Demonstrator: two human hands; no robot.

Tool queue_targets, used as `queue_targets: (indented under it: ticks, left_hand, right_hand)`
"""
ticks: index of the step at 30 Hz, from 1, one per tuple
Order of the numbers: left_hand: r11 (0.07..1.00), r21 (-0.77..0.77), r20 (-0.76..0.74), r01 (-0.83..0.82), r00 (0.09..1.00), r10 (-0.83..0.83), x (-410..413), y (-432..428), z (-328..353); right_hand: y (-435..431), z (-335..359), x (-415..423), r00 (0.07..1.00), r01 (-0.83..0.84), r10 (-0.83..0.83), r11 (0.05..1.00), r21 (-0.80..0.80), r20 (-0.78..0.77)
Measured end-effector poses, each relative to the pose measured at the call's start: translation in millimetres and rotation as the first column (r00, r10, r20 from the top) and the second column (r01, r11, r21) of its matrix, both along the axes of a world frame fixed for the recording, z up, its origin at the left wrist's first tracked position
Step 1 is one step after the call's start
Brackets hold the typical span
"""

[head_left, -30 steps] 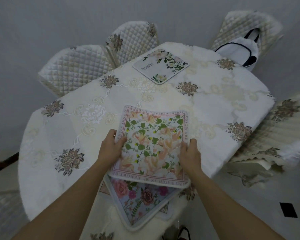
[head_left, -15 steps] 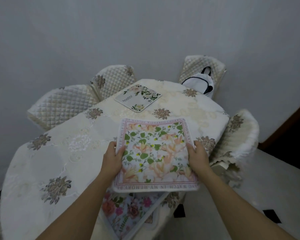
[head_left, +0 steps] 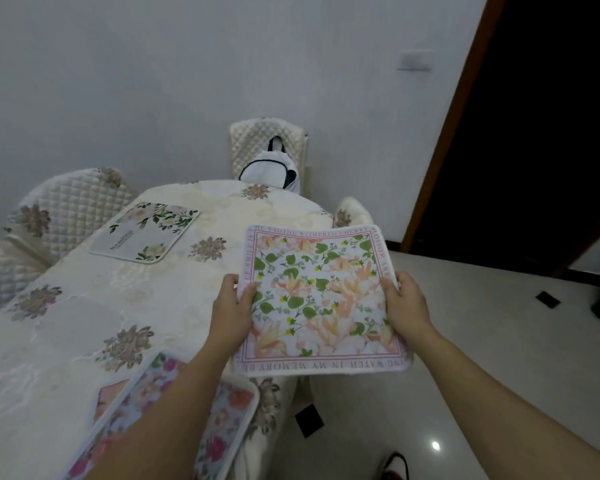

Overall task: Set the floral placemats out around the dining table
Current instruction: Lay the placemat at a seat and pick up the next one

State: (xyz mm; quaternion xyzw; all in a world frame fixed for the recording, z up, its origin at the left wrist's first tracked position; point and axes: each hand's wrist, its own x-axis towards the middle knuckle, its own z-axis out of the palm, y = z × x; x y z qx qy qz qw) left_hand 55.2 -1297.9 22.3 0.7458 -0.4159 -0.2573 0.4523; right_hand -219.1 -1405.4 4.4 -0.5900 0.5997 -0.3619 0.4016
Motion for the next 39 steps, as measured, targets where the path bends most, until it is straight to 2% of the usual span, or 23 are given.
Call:
queue_targets:
  ticks: [12, 20, 23, 29, 36, 39]
  left_hand:
    - [0.972, 0.013, -0.092, 0.235, 0.968, -0.233, -179, -190, 0]
    - [0.973, 0.01, -0.114, 0.229, 0.967, -0.226, -268, -316, -6]
    - [0.979, 0.036, -0.052, 0.2, 0.979, -0.198, -283, -352, -3]
    - [0.986, 0.047, -0.06, 0.163, 0.985, -0.16, -293, -404, 2]
    - [0.993, 0.062, 0.045, 0.099, 0.994, -0.102, -274, -473, -2]
    - [0.996, 0.054, 0.039, 0.065, 0.997, -0.067, -253, -507, -3]
  right_hand:
    - [-117, -15, -192, 0.966, 0.255, -0.256, 0.967, 0.014, 0.03]
    - [-234, -11, -285, 0.955, 0.291, -0.293, 0.956, 0.037, 0.04]
    - [-273, -5, -299, 0.961, 0.275, -0.276, 0.961, 0.04, 0.031]
    - [-333, -9, -303, 0.97, 0.237, -0.241, 0.968, 0.077, 0.043]
    - [-414, -16, -280, 0.979, 0.198, -0.2, 0.977, 0.077, 0.027]
    - [-458, -15, -257, 0.987, 0.159, -0.162, 0.984, 0.082, 0.023]
